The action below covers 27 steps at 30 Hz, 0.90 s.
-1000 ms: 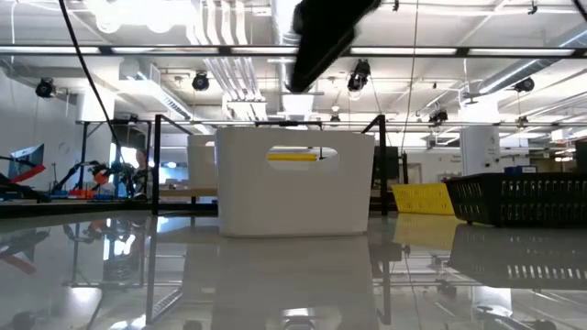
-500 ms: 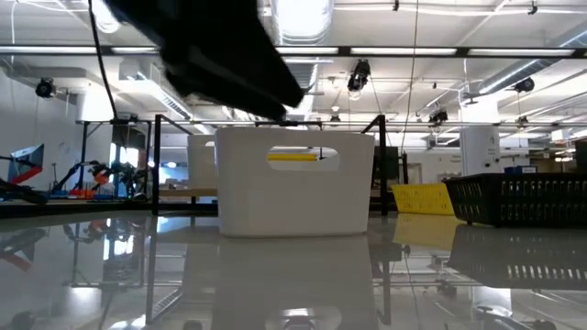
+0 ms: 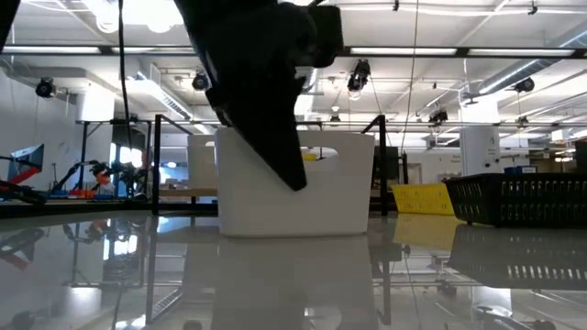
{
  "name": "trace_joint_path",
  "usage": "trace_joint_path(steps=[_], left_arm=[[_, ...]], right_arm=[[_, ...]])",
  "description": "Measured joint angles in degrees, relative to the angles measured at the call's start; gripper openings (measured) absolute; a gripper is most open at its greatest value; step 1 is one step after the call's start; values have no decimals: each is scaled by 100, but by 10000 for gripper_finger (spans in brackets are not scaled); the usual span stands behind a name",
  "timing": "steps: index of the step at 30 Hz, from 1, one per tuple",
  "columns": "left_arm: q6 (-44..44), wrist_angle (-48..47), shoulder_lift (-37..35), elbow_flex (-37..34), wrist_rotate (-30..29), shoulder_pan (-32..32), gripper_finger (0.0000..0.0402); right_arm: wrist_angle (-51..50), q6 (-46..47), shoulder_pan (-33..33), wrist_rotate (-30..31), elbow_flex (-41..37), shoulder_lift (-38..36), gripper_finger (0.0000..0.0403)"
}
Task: Stack baskets on shelf by color
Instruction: Stack the white bin on top of the white bin on the shelf
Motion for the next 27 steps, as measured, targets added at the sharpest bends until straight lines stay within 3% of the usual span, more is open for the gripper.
trace_joint_path(steps=[4,11,18,27], left_arm=[[276,-640,-49,233,343,-20,11],[280,-2645,-822,606,-360,-442,1],[288,-3017,-1980,498,-914,-642,1],[1397,-3199,-2714,516,-2700,-567,0]], right_arm=[[145,402,4,-11,12,283,123],[803,472,14,-16,31,743,111],[1046,488,12,-11,39,914,94],[1058,142,1,193,46,874,71]])
